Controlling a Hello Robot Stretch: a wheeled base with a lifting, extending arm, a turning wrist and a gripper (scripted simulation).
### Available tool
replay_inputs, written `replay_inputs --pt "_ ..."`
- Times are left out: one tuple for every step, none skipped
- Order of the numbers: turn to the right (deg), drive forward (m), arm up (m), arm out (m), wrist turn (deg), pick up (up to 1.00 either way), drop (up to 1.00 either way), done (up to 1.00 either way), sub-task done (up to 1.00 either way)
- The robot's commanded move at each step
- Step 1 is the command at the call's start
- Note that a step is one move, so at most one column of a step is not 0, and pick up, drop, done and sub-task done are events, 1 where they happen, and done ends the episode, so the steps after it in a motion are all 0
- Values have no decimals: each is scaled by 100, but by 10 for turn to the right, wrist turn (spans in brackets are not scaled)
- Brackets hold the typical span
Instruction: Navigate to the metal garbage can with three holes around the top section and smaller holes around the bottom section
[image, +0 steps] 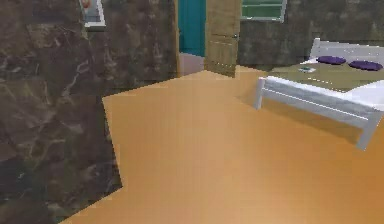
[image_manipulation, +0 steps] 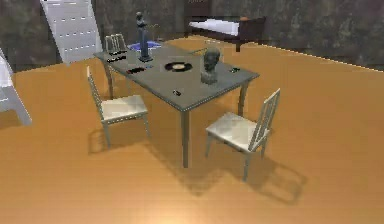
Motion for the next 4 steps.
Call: replay_inputs --pt "0 100 0 0 0 0 0 0 0" --pt "0 100 0 0 0 0 0 0 0" --pt "30 0 0 0 0 0 0 0 0" --pt "0 100 0 0 0 0 0 0 0"
